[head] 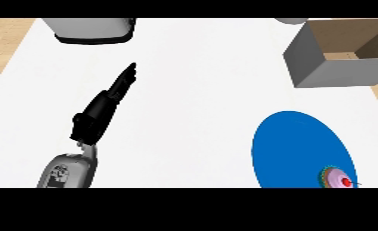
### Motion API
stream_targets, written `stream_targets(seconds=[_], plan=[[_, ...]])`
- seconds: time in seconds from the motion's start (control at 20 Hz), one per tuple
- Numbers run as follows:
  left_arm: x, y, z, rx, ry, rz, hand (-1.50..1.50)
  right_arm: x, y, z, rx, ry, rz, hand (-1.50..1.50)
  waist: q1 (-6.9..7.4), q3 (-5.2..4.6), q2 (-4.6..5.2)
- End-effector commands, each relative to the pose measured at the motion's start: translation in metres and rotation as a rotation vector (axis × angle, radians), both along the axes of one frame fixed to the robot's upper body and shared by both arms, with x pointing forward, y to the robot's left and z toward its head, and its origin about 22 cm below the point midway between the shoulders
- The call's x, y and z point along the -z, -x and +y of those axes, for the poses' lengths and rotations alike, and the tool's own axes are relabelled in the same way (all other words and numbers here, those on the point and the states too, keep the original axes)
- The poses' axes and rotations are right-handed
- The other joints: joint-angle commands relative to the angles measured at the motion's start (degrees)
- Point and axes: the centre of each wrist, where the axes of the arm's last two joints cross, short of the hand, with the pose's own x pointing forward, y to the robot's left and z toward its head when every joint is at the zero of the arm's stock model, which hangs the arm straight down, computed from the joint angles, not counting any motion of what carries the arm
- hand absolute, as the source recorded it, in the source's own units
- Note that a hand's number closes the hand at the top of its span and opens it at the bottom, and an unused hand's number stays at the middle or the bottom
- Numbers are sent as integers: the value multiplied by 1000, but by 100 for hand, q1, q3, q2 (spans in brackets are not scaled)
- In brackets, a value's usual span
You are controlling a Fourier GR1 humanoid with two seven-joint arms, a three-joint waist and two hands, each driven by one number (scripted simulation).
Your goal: Pick the squash from the plate and place it in the cardboard box
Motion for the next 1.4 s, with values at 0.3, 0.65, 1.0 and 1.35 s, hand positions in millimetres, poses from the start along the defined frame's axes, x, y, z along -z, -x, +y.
stream_targets(seconds=[0.3,0.65,1.0,1.35], plan=[[-5,-8,-18,21,-7,5,0,-52,-38,-3,153,-67,-29,150,93,4,21],[-6,5,-19,30,3,-3,0,-60,-93,-11,150,-119,-7,150,141,5,24],[-8,3,-4,33,-6,6,0,-41,-141,-4,208,-102,-5,150,135,6,28],[4,-5,-10,28,-6,2,0,-8,-173,-16,224,-8,-5,150,146,8,47]])
